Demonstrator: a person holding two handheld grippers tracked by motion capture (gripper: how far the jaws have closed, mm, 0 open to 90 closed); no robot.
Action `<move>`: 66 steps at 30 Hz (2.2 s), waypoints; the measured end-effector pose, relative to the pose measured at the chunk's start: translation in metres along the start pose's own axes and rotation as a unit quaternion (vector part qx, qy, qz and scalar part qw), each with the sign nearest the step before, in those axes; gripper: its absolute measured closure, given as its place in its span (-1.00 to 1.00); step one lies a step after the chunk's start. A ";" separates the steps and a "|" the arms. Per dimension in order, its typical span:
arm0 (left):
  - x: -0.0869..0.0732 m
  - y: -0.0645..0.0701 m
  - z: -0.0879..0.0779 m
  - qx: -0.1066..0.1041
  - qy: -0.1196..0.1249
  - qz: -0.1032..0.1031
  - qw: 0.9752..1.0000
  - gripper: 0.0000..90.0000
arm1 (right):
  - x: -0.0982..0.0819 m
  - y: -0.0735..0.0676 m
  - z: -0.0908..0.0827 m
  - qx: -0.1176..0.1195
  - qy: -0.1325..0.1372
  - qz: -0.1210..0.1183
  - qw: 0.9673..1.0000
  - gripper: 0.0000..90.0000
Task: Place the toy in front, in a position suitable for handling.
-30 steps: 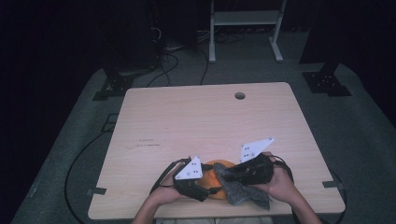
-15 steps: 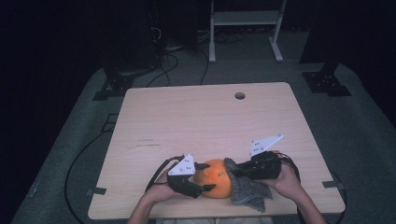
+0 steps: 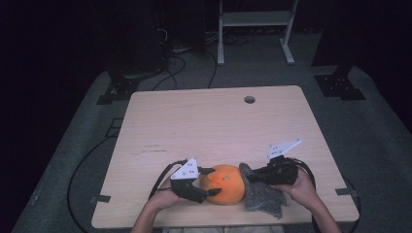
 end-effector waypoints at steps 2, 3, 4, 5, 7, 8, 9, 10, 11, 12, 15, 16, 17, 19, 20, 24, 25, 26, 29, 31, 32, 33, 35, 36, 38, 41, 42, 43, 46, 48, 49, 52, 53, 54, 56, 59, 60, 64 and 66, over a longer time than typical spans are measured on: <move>-0.001 -0.002 -0.001 0.000 0.003 -0.008 1.000 -0.29 | 0.005 -0.006 -0.003 0.011 0.018 -0.010 1.000 0.75; -0.002 -0.003 -0.002 0.001 0.003 -0.009 1.000 -0.29 | 0.006 -0.006 -0.002 0.011 0.016 -0.013 1.000 0.75; -0.002 -0.004 -0.002 0.003 0.004 -0.010 1.000 -0.29 | 0.005 -0.005 0.001 0.010 0.009 -0.014 1.000 0.75; -0.003 -0.006 -0.004 0.006 0.006 -0.017 1.000 -0.29 | 0.003 -0.003 0.004 0.008 0.002 -0.011 1.000 0.75; -0.004 -0.008 -0.005 0.008 0.008 -0.023 1.000 -0.29 | -0.006 0.004 0.012 -0.007 -0.035 -0.003 0.999 0.75; -0.005 -0.009 -0.005 0.007 0.009 -0.026 1.000 -0.29 | -0.009 0.006 0.013 -0.015 -0.043 0.001 0.999 0.75; -0.005 -0.010 -0.005 0.007 0.011 -0.028 1.000 -0.29 | -0.010 0.007 0.012 -0.014 -0.042 0.006 0.999 0.75; -0.005 -0.010 -0.006 0.008 0.009 -0.029 1.000 -0.29 | -0.009 0.006 0.008 -0.014 -0.031 0.007 0.999 0.75; -0.005 -0.011 -0.007 0.007 0.009 -0.029 0.999 -0.29 | -0.006 0.005 0.005 -0.014 -0.020 0.004 1.000 0.75; -0.006 -0.012 -0.007 0.009 0.008 -0.030 0.999 -0.29 | -0.004 0.003 0.002 -0.010 -0.007 0.000 1.000 0.75; -0.006 -0.014 -0.008 0.013 0.005 -0.033 0.999 -0.28 | -0.001 0.003 0.003 -0.001 0.001 0.000 1.000 0.75; -0.006 -0.015 -0.009 0.015 0.005 -0.035 0.999 -0.28 | -0.004 0.004 0.007 -0.008 -0.013 0.000 1.000 0.75; -0.007 -0.016 -0.010 0.015 0.004 -0.036 0.999 -0.28 | -0.009 0.006 0.015 -0.014 -0.036 0.004 0.999 0.75; -0.008 -0.017 -0.011 0.014 0.008 -0.042 0.999 -0.28 | -0.013 0.008 0.018 -0.021 -0.051 0.004 0.998 0.75; -0.009 -0.019 -0.012 0.015 0.009 -0.044 0.999 -0.28 | -0.012 0.008 0.017 -0.024 -0.051 0.004 0.998 0.75; -0.010 -0.022 -0.014 0.018 0.009 -0.053 0.998 -0.27 | -0.004 0.002 0.006 -0.011 -0.008 0.001 1.000 0.75; -0.010 -0.022 -0.014 0.018 0.009 -0.052 0.998 -0.27 | -0.001 0.000 0.005 -0.002 0.004 -0.001 1.000 0.75; -0.010 -0.022 -0.014 0.019 0.009 -0.052 0.998 -0.27 | -0.001 0.000 0.005 -0.001 0.003 -0.002 1.000 0.75; -0.011 -0.022 -0.014 0.019 0.008 -0.054 0.998 -0.27 | -0.006 0.003 0.017 -0.018 -0.040 -0.005 0.999 0.75; -0.010 -0.023 -0.013 0.021 0.010 -0.057 0.998 -0.27 | -0.009 0.006 0.019 -0.028 -0.060 -0.002 0.998 0.75; -0.010 -0.023 -0.014 0.022 0.010 -0.058 0.998 -0.27 | -0.010 0.008 0.019 -0.030 -0.065 -0.002 0.997 0.75; -0.010 -0.023 -0.014 0.023 0.011 -0.059 0.998 -0.27 | -0.010 0.008 0.016 -0.036 -0.065 -0.001 0.997 0.75; -0.010 -0.022 -0.012 0.023 0.009 -0.056 0.998 -0.27 | -0.006 0.005 0.010 -0.030 -0.041 0.000 0.999 0.75; -0.008 -0.021 -0.011 0.024 0.009 -0.055 0.998 -0.27 | -0.003 0.003 0.007 -0.027 -0.028 -0.002 0.999 0.75; -0.005 -0.018 -0.008 0.027 0.006 -0.050 0.998 -0.27 | 0.008 -0.007 0.002 -0.019 0.004 -0.014 1.000 0.75; 0.001 -0.012 -0.002 0.031 0.005 -0.044 0.999 -0.27 | 0.023 -0.023 0.003 -0.009 0.036 -0.038 0.999 0.74; 0.003 -0.010 0.000 0.031 0.005 -0.041 0.999 -0.27 | 0.026 -0.026 0.006 -0.014 0.036 -0.046 0.998 0.73; 0.005 -0.007 0.001 0.031 0.003 -0.037 0.999 -0.29 | 0.027 -0.028 0.010 -0.018 0.031 -0.049 0.998 0.73; 0.007 -0.006 0.001 0.015 0.014 -0.033 0.999 -0.43 | 0.021 -0.024 0.018 -0.018 0.008 -0.044 0.999 0.74; 0.006 -0.009 0.001 0.009 0.019 -0.044 0.999 -0.56 | 0.014 -0.016 0.014 -0.007 0.006 -0.029 1.000 0.74; 0.005 -0.011 0.001 0.002 0.018 -0.053 0.998 -0.58 | 0.012 -0.015 0.012 -0.009 0.003 -0.026 1.000 0.74; 0.000 -0.014 0.008 -0.010 0.015 -0.063 0.998 -0.66 | 0.007 -0.011 0.011 -0.010 -0.006 -0.020 1.000 0.74; -0.001 -0.015 0.009 -0.012 0.018 -0.065 0.998 -0.66 | 0.006 -0.010 0.012 -0.009 -0.006 -0.018 1.000 0.74; -0.003 -0.016 0.010 -0.016 0.023 -0.070 0.997 -0.66 | 0.006 -0.010 0.012 -0.011 -0.009 -0.019 1.000 0.74; -0.003 -0.016 0.008 -0.009 0.020 -0.067 0.997 -0.56 | 0.005 -0.008 0.012 -0.010 -0.007 -0.015 1.000 0.74; 0.008 -0.008 0.005 0.008 0.022 -0.053 0.998 -0.24 | 0.009 -0.011 0.010 -0.021 0.000 -0.020 1.000 0.74; 0.008 -0.008 0.005 0.008 0.022 -0.053 0.998 -0.20 | 0.009 -0.011 0.010 -0.021 0.000 -0.020 1.000 0.74; 0.037 0.006 -0.007 0.039 0.055 -0.027 0.997 -0.17 | 0.016 -0.014 0.000 -0.033 0.033 -0.026 0.999 0.75; 0.035 0.007 0.000 0.066 0.019 -0.018 0.997 -0.18 | 0.013 -0.007 0.005 -0.028 0.033 -0.011 0.999 0.74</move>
Point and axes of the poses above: each handheld gripper's, and its own axes: z roughly forward along the jaws, x roughly out of its top, y roughly to its right, the point moved 1 cm from there along z, roughly forward along the jaws, and after that the axes turned 2 degrees about -z, right-handed, at the moved point
